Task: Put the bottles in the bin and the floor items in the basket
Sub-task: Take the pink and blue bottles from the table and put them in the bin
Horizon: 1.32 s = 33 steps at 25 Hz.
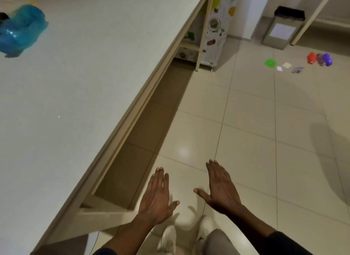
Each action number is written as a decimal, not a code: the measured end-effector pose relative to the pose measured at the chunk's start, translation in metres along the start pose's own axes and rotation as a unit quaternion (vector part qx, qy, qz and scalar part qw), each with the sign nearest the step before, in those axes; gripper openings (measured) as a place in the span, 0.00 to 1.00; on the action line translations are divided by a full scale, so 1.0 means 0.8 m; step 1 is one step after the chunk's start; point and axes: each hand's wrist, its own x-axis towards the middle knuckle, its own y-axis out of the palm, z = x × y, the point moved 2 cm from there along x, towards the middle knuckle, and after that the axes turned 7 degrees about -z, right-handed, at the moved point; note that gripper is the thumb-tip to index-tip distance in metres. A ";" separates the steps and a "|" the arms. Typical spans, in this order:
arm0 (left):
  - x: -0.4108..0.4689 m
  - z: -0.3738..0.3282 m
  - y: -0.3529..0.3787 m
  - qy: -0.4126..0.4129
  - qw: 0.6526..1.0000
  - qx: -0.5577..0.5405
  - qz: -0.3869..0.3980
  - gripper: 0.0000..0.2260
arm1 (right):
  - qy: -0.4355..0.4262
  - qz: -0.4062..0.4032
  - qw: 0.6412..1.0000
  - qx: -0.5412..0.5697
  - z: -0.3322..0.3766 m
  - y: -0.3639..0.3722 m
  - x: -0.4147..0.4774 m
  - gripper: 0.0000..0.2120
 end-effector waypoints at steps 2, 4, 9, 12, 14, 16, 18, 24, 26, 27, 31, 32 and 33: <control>0.040 -0.005 0.003 -0.013 0.999 0.032 0.003 0.49 | -0.010 -0.002 1.000 0.020 -0.023 -0.005 0.046 0.51; 0.079 -0.011 0.005 -0.039 0.997 0.064 0.017 0.48 | -0.077 -0.018 0.997 0.006 -0.049 -0.009 0.090 0.50; 0.153 -0.057 -0.020 -0.143 0.988 0.059 -0.015 0.48 | -0.161 -0.021 0.986 0.022 -0.100 -0.049 0.213 0.48; 0.202 -0.072 -0.044 -0.182 0.977 0.097 -0.058 0.47 | -0.217 -0.023 0.976 -0.009 -0.110 -0.077 0.304 0.51; 0.230 -0.075 -0.068 -0.193 0.973 0.102 -0.071 0.45 | -0.248 -0.029 0.968 -0.011 -0.107 -0.101 0.355 0.51; 0.260 -0.079 -0.106 -0.203 0.966 0.106 -0.116 0.44 | -0.266 -0.055 0.962 0.023 -0.096 -0.131 0.402 0.50; 0.296 -0.079 -0.156 -0.205 0.960 0.104 -0.161 0.43 | -0.295 -0.075 0.951 0.057 -0.069 -0.157 0.442 0.49; 0.351 -0.011 -0.295 -0.251 0.920 0.118 -0.277 0.43 | -0.388 -0.118 0.897 0.174 0.055 -0.214 0.535 0.42; 0.354 0.032 -0.335 -0.278 0.902 0.135 -0.300 0.44 | -0.417 -0.129 0.879 0.192 0.108 -0.233 0.561 0.42; 0.353 0.053 -0.353 -0.302 0.892 0.132 -0.310 0.44 | -0.427 -0.133 0.872 0.198 0.133 -0.242 0.572 0.43; 0.342 0.140 -0.400 -0.387 0.854 0.098 -0.334 0.46 | -0.453 -0.129 0.856 0.212 0.230 -0.263 0.607 0.43; 0.336 0.163 -0.408 -0.400 0.847 0.093 -0.337 0.47 | -0.463 -0.125 0.852 0.211 0.255 -0.263 0.617 0.43; 0.329 0.185 -0.415 -0.414 0.841 0.093 -0.335 0.47 | -0.475 -0.124 0.845 0.211 0.281 -0.261 0.628 0.43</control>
